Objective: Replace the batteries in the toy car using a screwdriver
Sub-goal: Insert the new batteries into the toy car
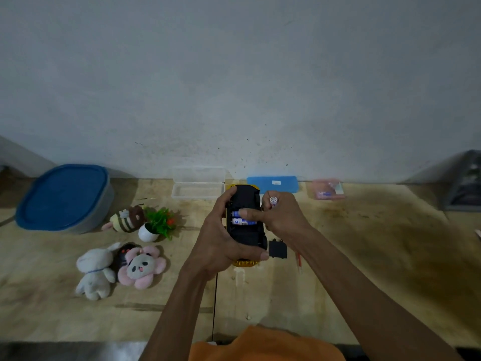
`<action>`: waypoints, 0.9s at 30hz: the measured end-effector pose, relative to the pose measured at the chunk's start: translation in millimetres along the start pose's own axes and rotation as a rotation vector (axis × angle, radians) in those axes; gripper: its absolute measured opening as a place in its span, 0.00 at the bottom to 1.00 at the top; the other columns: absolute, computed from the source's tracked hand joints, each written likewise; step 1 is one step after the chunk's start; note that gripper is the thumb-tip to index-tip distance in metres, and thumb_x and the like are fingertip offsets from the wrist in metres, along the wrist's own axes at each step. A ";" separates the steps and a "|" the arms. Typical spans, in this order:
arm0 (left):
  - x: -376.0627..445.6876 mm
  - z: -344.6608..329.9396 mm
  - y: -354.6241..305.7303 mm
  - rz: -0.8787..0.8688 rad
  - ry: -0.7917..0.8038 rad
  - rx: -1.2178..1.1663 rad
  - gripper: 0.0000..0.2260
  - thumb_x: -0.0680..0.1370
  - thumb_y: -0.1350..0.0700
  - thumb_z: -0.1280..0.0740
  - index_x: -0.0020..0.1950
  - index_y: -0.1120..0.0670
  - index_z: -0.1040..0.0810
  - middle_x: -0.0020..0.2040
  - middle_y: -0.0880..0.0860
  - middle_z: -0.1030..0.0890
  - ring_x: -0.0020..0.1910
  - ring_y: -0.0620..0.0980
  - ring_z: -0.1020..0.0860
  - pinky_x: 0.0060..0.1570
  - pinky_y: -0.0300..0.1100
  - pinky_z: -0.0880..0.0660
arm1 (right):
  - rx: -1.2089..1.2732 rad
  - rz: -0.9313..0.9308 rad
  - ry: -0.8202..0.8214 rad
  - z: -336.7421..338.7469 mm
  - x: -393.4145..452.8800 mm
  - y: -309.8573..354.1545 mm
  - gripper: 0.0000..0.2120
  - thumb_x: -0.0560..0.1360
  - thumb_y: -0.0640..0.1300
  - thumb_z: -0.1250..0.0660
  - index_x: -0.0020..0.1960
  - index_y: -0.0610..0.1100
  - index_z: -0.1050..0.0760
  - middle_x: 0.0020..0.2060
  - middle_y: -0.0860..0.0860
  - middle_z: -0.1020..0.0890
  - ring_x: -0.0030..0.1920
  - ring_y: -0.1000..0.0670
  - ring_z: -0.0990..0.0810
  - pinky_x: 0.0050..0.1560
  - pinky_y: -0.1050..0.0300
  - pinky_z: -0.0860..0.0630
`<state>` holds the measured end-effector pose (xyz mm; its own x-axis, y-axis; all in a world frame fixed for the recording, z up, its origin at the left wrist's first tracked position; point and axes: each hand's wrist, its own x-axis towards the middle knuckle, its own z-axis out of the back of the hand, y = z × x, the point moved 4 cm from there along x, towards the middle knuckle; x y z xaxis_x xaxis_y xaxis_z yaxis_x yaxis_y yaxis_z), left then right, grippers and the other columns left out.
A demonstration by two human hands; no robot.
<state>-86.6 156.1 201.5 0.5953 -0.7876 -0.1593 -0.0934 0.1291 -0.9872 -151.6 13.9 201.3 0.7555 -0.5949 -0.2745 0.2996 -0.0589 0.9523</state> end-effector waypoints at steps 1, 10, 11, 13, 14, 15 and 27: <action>1.1 0.1 -0.3 0.008 0.002 -0.004 0.55 0.55 0.73 0.17 0.74 0.41 0.35 0.54 0.28 0.21 0.54 0.49 0.16 0.45 0.47 0.17 | -0.050 0.010 0.006 0.0 -1.1 2.3 0.23 0.67 0.44 0.19 0.33 0.45 0.35 0.27 0.50 0.34 0.25 0.55 0.36 0.26 0.64 0.34; 2.4 18.2 0.9 0.011 -0.045 0.036 0.56 0.56 0.71 0.16 0.75 0.40 0.37 0.59 0.35 0.25 0.52 0.38 0.18 0.45 0.40 0.18 | -0.216 0.180 0.100 0.3 -22.5 41.5 0.09 0.82 0.46 0.36 0.61 0.49 0.23 0.45 0.55 0.16 0.40 0.62 0.21 0.39 0.68 0.26; 2.6 18.1 2.2 0.015 -0.044 0.031 0.56 0.56 0.70 0.16 0.75 0.40 0.37 0.59 0.35 0.25 0.53 0.40 0.18 0.47 0.43 0.17 | -0.263 0.209 0.107 -2.4 -24.1 43.5 0.09 0.80 0.47 0.33 0.60 0.50 0.23 0.46 0.55 0.15 0.43 0.63 0.19 0.39 0.70 0.26; 3.4 17.6 4.5 0.029 -0.036 0.027 0.56 0.55 0.69 0.15 0.75 0.38 0.37 0.60 0.34 0.24 0.56 0.43 0.18 0.51 0.49 0.17 | -0.363 0.238 0.120 -6.9 -24.8 42.8 0.10 0.77 0.48 0.29 0.57 0.49 0.23 0.47 0.55 0.15 0.45 0.62 0.18 0.40 0.70 0.25; 3.8 17.4 5.3 0.036 -0.032 0.030 0.57 0.55 0.69 0.15 0.75 0.38 0.37 0.59 0.31 0.24 0.56 0.43 0.18 0.52 0.50 0.17 | -0.418 0.246 0.138 -8.4 -24.9 42.4 0.09 0.77 0.47 0.28 0.56 0.49 0.22 0.47 0.56 0.15 0.45 0.61 0.18 0.42 0.69 0.24; 4.0 17.6 6.0 0.038 -0.031 0.035 0.57 0.55 0.69 0.15 0.75 0.38 0.38 0.56 0.29 0.24 0.55 0.41 0.18 0.52 0.49 0.17 | -0.460 0.249 0.165 -9.7 -24.4 41.0 0.08 0.77 0.46 0.28 0.56 0.50 0.20 0.47 0.56 0.16 0.46 0.60 0.18 0.44 0.68 0.23; 3.3 21.6 8.6 0.036 -0.046 0.047 0.59 0.56 0.68 0.15 0.78 0.41 0.40 0.60 0.29 0.27 0.58 0.44 0.19 0.51 0.50 0.17 | -0.080 0.102 0.145 -2.7 -25.2 17.2 0.06 0.74 0.39 0.26 0.51 0.45 0.17 0.46 0.50 0.13 0.46 0.56 0.15 0.44 0.63 0.20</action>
<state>-68.2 167.6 192.6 0.6287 -0.7532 -0.1937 -0.0790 0.1859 -0.9794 -163.9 30.0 224.2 0.8586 -0.4724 -0.1989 0.2582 0.0634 0.9640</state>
